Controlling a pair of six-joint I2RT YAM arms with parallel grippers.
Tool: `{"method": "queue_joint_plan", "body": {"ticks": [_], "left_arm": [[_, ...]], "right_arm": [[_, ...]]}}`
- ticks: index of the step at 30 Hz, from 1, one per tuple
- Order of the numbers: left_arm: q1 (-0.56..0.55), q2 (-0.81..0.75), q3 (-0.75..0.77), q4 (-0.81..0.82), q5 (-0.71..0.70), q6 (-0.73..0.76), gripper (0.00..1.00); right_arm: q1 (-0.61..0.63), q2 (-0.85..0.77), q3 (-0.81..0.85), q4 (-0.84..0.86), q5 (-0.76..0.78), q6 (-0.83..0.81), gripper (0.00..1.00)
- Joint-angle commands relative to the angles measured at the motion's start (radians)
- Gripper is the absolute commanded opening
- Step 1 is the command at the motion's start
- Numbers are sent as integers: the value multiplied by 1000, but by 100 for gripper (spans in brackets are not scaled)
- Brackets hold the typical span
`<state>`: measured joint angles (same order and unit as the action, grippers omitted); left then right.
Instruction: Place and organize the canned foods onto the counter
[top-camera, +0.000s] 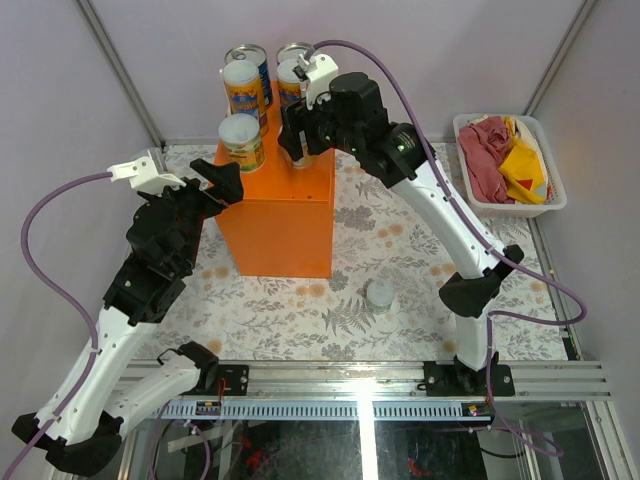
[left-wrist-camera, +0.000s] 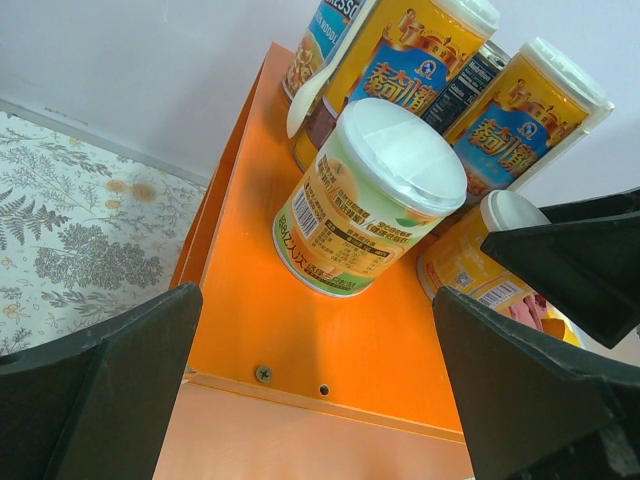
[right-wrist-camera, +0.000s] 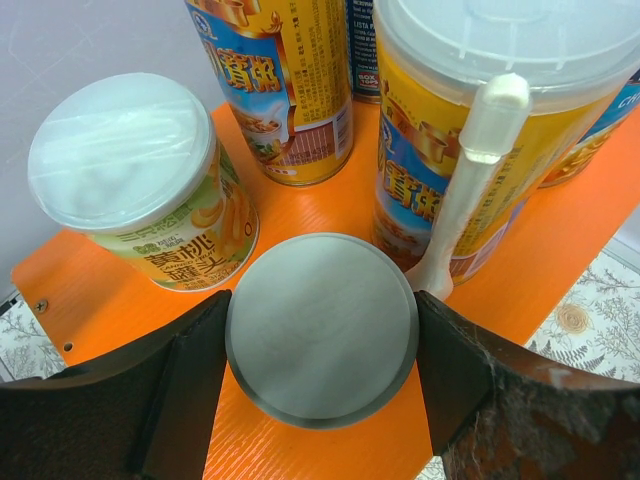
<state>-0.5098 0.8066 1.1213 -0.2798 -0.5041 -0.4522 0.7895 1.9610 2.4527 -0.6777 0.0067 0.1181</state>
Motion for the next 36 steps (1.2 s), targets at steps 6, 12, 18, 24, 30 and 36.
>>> {"method": "queue_joint_plan", "body": {"ticks": [6,12,18,24,30,36], "left_arm": [[-2,-3,-1,60,0,3,100],[-3,-7,-3,56,-5,-3,100],[-2,-9,-4,56,-1,-13,100],[-3,-9,-3,51,6,-20,99],[-3,-12,1,46,11,-23,99],[-3,-15,3,42,18,-26,99]], "right_arm": [[8,14,30,61,4,-4,55],[8,-16,-27,109,22,-5,65],[8,-28,-44,116,18,-5,74],[7,-64,-78,138,34,-5,86],[8,-98,-112,153,34,4,88],[12,-125,-123,159,26,14,88]]}}
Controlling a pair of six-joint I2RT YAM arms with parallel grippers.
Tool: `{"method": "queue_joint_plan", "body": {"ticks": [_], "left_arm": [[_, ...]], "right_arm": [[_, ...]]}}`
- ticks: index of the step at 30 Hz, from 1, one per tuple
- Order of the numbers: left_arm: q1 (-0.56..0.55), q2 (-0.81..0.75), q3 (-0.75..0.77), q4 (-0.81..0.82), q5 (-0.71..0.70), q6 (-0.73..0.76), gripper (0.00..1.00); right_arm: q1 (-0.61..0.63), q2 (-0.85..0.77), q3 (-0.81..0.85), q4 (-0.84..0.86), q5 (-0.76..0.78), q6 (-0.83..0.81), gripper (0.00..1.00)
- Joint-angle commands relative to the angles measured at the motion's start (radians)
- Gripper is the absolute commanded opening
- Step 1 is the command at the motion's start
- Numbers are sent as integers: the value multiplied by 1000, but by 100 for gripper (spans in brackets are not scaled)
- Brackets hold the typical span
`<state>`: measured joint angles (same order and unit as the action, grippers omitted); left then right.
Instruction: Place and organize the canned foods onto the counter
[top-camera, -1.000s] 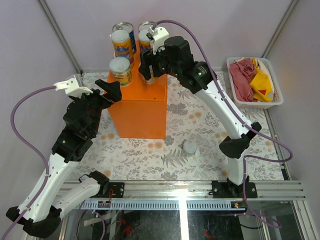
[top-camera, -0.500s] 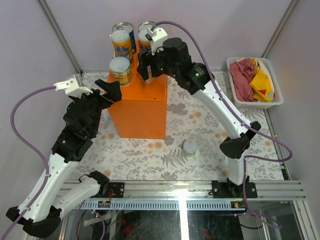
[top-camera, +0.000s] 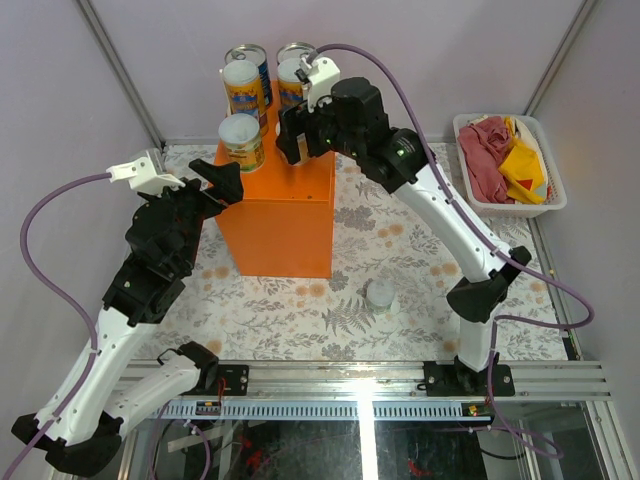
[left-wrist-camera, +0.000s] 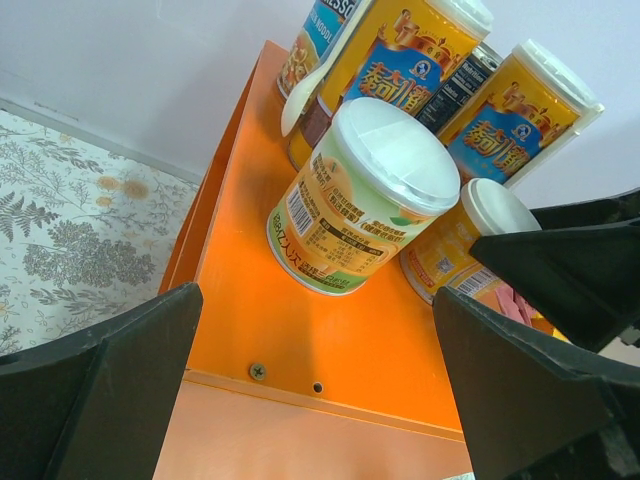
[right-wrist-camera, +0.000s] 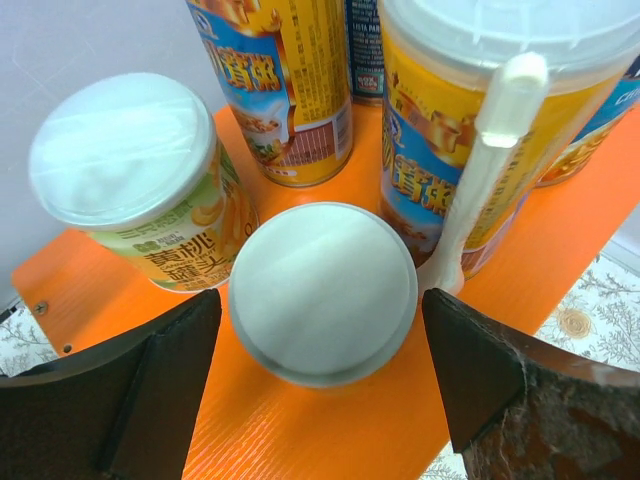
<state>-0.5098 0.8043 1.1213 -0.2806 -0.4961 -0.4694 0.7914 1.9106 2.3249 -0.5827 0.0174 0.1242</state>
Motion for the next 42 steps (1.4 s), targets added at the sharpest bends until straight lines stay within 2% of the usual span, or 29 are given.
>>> {"method": "queue_joint_plan", "body": {"ticks": [1,9,13,21,28,36,42], "left_arm": [[-3,-14,4,41,11,-9,99],[-3,-16,9,38,13,-12,99],[-2,-19,10,36,10,-14,99],[-3,-38,-5,38,3,-22,99],[-3,-57,-46,51,9,-48,99],[-3,-51,-74,69,25,-71,98],[-3,-38,-64,65,31,-69,98]], "right_arm": [[12,-80,2,64,16,8,88],[18,-154,-52,79,43,6,88],[19,-238,-142,111,87,4,88],[19,-546,-570,223,281,51,88],[19,-742,-920,154,402,186,88],[18,-920,-1281,132,374,340,90],[19,-966,-1458,142,320,434,91]]}}
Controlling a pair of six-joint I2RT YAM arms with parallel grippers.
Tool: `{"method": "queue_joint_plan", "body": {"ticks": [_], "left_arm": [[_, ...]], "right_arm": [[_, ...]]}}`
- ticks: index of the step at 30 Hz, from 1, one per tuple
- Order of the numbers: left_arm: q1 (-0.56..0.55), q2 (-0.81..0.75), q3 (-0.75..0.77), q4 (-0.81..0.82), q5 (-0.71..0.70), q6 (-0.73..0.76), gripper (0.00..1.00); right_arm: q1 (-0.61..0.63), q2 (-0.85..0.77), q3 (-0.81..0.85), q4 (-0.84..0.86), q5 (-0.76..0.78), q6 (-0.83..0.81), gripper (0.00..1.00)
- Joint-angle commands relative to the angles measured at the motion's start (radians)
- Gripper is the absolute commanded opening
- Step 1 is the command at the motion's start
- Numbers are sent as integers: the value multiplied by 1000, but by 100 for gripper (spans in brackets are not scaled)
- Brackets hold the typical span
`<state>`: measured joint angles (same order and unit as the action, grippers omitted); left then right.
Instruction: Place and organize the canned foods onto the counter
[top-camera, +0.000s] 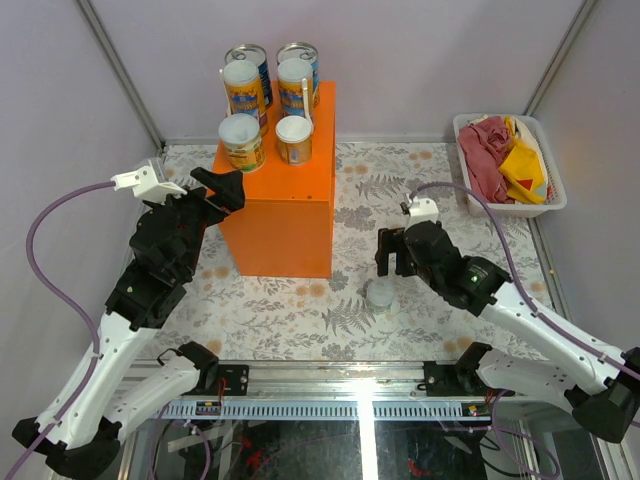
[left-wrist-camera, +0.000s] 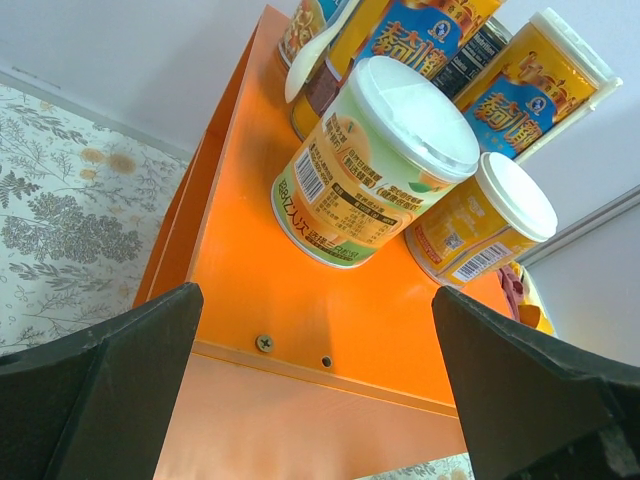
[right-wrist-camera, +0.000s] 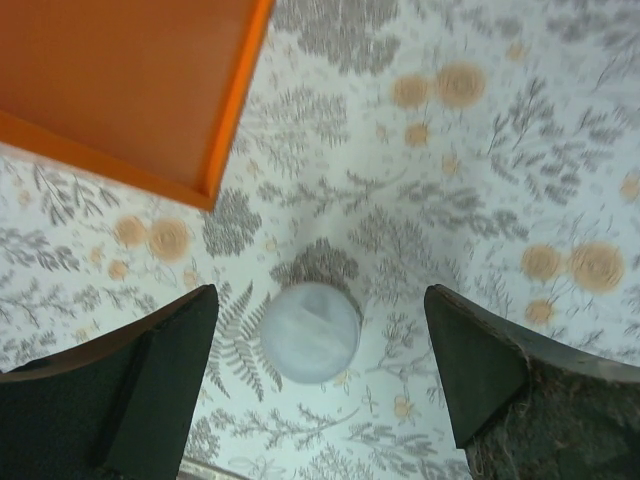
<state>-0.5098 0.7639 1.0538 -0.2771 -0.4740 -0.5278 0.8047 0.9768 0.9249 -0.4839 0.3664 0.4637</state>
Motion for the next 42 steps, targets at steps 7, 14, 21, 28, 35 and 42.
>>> {"method": "queue_joint_plan", "body": {"ticks": [7,14,21,28,35,42], "left_arm": [[-3,6,19,46,1,7,98],[-3,14,33,31,-2,22,98],[-3,29,47,21,-1,37,98],[-2,41,48,28,0,43,98],[-3,60,58,39,0,51,98],[-2,78,66,48,1,60,98]], "right_arm": [[12,-34,-172,58,-90,157,91],[70,1,-224,103,-86,179,91],[120,25,-263,126,-39,194,92],[126,49,-294,141,-24,197,92],[130,81,-311,177,-24,191,92],[130,134,-311,204,-14,178,91]]}}
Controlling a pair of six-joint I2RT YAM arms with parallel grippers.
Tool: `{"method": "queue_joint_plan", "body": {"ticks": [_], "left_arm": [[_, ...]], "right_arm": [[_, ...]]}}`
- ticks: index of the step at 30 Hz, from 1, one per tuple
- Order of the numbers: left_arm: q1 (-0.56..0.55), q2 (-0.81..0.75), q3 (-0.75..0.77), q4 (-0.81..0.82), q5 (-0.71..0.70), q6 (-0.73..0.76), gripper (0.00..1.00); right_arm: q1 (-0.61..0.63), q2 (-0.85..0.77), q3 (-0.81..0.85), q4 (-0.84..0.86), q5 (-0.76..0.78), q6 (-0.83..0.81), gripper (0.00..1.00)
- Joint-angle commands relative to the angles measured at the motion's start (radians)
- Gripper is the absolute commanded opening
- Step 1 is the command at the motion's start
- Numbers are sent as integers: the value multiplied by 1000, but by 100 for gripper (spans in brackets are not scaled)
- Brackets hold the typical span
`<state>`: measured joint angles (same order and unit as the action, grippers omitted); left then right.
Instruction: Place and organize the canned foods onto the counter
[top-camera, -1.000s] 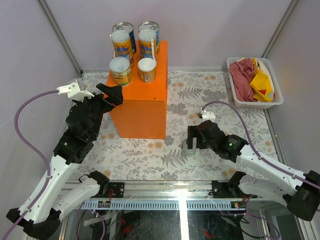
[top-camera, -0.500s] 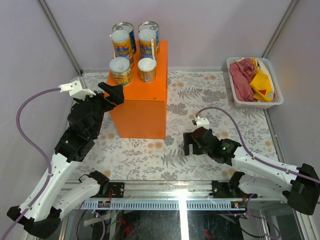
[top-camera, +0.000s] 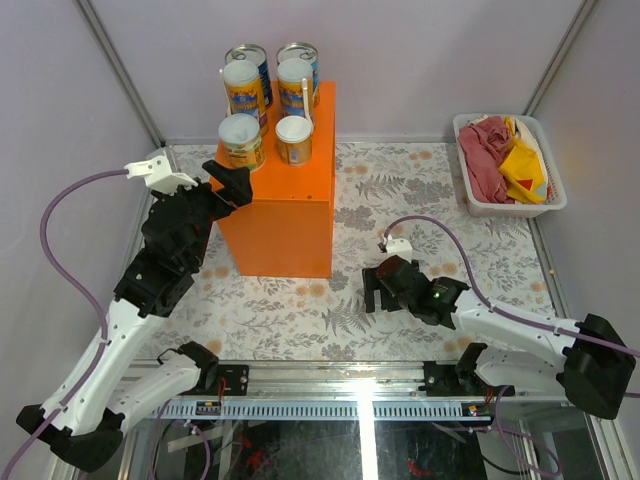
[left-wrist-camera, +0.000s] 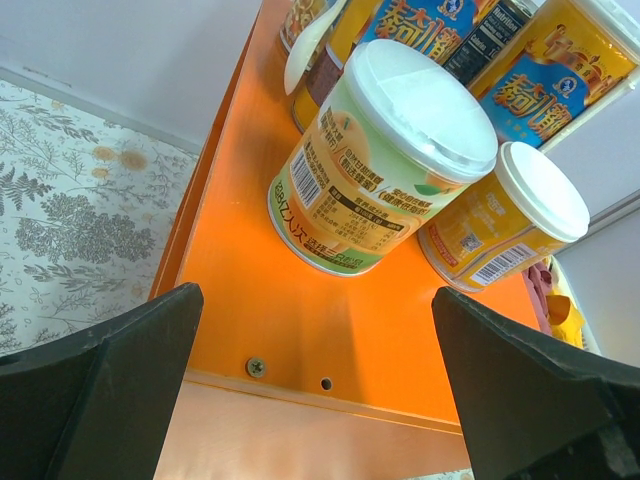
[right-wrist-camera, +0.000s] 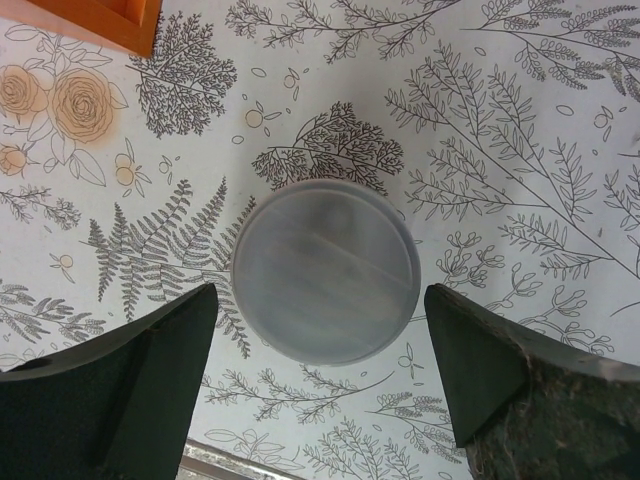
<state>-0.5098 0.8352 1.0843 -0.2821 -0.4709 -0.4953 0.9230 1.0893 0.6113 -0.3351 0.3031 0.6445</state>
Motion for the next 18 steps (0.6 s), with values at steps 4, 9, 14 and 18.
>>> {"method": "queue_joint_plan", "body": {"ticks": [4,9,14,18], "left_arm": [[-3,13,38,57,-5,33,99],[-3,21,39,60,-4,37,99],[-3,22,38,61,-5,38,99],[-3,19,34,63,-5,36,99]], "right_arm": [[12,45,-4,62,61,-2,87],[11,66,-13,80,62,-2,81],[10,69,-18,92,56,-3,65],[10,62,-11,84,55,-12,58]]}}
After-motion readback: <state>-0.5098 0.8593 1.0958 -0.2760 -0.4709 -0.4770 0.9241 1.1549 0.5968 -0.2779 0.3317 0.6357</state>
